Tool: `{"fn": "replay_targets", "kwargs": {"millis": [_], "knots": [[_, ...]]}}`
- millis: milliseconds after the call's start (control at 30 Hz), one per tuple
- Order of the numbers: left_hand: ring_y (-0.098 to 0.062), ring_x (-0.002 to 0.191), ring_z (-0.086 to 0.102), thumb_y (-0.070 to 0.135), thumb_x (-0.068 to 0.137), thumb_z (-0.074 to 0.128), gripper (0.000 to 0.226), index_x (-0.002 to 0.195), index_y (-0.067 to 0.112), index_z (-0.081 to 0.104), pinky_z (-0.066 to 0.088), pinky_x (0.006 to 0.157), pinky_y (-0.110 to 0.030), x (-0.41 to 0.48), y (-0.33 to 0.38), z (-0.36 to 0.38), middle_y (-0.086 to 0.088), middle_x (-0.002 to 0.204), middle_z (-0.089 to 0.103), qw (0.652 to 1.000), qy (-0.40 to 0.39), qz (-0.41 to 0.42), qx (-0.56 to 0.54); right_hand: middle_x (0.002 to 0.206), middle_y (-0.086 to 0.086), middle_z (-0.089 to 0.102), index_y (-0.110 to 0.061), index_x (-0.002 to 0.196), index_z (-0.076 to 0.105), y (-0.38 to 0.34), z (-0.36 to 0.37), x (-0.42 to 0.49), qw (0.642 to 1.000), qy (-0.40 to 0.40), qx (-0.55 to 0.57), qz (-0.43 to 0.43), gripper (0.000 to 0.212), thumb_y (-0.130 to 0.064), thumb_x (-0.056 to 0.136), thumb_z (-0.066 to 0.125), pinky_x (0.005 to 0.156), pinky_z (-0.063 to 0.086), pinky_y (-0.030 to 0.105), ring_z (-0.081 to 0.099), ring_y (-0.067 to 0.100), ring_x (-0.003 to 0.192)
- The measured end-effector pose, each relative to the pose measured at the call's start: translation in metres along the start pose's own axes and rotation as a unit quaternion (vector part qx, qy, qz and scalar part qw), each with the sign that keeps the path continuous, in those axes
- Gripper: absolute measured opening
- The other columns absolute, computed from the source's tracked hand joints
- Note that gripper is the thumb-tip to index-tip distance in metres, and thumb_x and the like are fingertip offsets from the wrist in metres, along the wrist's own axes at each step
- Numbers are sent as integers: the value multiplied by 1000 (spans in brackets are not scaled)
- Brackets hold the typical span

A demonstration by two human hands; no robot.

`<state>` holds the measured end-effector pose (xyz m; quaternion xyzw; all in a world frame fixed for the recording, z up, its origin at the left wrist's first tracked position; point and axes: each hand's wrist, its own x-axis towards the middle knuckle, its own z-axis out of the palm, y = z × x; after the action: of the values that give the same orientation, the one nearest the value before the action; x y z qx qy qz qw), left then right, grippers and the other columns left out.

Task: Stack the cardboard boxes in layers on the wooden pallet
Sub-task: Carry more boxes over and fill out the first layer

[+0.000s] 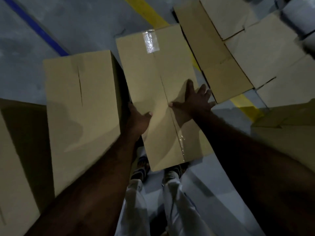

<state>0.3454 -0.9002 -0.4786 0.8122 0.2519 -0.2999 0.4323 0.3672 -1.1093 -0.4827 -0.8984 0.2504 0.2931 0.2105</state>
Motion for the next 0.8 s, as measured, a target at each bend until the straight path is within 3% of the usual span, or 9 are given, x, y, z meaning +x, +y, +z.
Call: {"fn": "replay_targets", "kwargs": {"millis": [133, 333, 567, 800], "knots": [[-26, 139, 37, 33, 94, 66, 97, 159, 16, -5, 33, 110, -33, -6, 7, 4, -7, 158, 31, 1000, 4, -2, 11, 158, 21, 11, -37, 158, -4, 6, -4, -6, 998, -8, 53, -16, 128, -68, 67, 80, 107, 34, 60, 29, 48, 138], [-28, 147, 24, 39, 91, 69, 108, 156, 21, -15, 26, 120, -44, -37, 35, -3, -5, 164, 17, 998, -11, 27, 49, 151, 23, 21, -34, 157, 2, 14, -32, -44, 999, 21, 24, -13, 122, -78, 67, 71, 106, 35, 57, 33, 47, 133], [-29, 150, 17, 38, 91, 69, 106, 157, 24, -12, 24, 117, -38, -105, 77, -29, -7, 166, 9, 991, -41, 103, 76, 152, 24, 23, -36, 157, 8, 13, -92, -123, 998, 63, 25, 11, 117, -83, 67, 65, 108, 34, 57, 30, 47, 136], [-28, 151, 17, 54, 85, 71, 114, 156, 29, -14, 26, 119, -40, -175, 121, -71, -7, 166, 8, 968, -90, 193, 133, 146, 22, 30, -37, 157, 12, 6, -150, -227, 986, 139, 63, 67, 113, -84, 68, 62, 104, 39, 53, 36, 45, 130]]}}
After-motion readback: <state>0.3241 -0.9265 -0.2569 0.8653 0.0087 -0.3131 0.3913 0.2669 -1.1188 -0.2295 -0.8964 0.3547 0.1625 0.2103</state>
